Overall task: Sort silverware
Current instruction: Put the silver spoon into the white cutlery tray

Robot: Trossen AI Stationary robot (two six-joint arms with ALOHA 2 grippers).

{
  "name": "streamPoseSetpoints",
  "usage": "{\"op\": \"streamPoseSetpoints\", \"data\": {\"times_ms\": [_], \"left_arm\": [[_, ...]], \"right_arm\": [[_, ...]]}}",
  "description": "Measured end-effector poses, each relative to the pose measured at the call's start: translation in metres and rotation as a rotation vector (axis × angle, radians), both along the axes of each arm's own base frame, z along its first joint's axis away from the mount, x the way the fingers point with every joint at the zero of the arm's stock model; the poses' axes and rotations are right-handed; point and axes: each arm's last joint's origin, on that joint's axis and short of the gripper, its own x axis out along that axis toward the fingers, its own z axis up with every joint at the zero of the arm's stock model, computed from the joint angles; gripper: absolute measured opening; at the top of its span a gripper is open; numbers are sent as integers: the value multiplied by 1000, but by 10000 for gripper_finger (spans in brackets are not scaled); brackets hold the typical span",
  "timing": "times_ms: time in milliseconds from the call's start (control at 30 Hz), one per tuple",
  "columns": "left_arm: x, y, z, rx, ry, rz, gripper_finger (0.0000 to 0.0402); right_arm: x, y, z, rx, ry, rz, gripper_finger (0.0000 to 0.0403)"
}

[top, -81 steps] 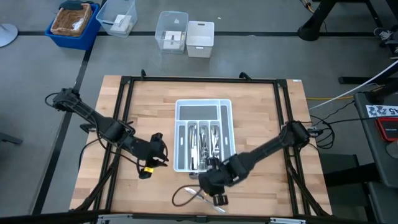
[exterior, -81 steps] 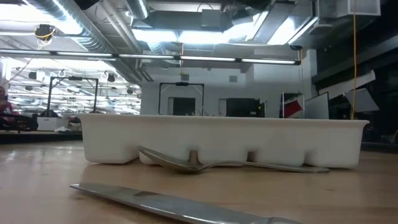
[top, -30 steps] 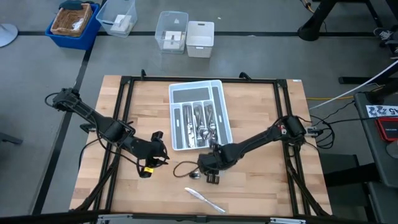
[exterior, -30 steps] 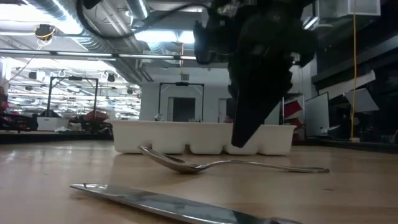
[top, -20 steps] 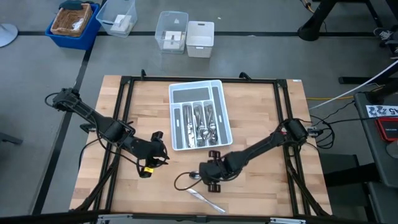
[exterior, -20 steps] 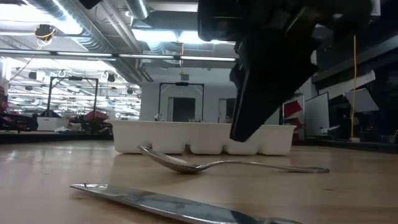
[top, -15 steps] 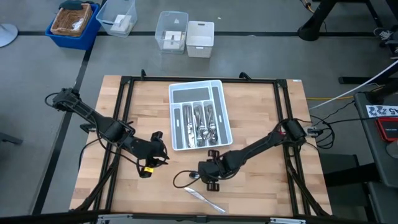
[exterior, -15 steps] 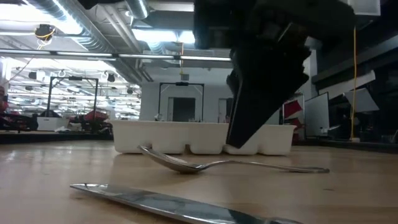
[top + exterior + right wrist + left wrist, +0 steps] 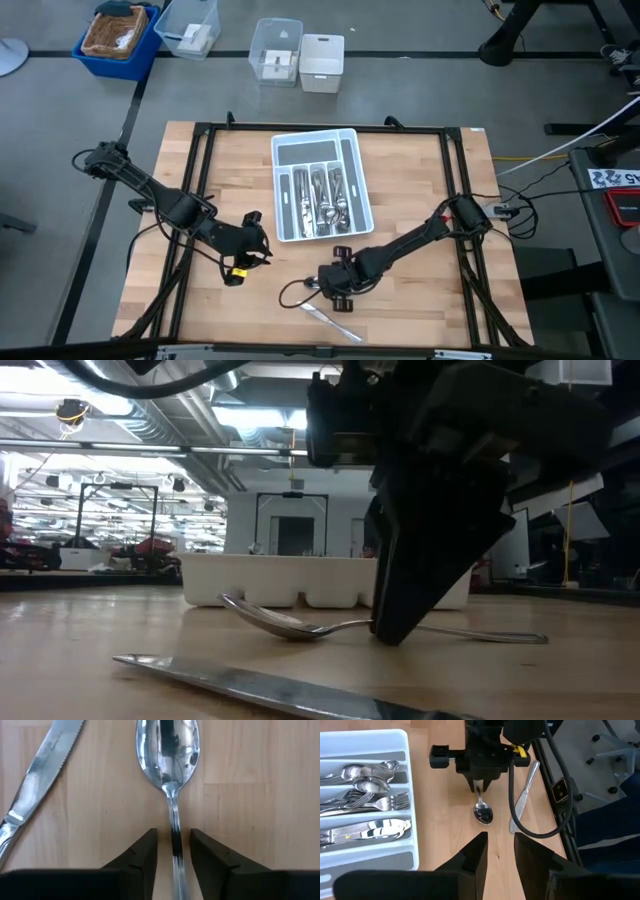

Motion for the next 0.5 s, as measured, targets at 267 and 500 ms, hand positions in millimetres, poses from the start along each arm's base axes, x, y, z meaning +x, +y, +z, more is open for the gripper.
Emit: {"op": "streamPoseSetpoints", "data": {"times_ms": [267, 500], "left_arm": [[0, 0, 0, 0, 0, 0, 85], [0, 0, 0, 1, 2, 0, 85]], "right_arm": [[2, 1, 8, -2, 27, 25, 18], [5, 1, 38, -155, 104, 224, 27]]}}
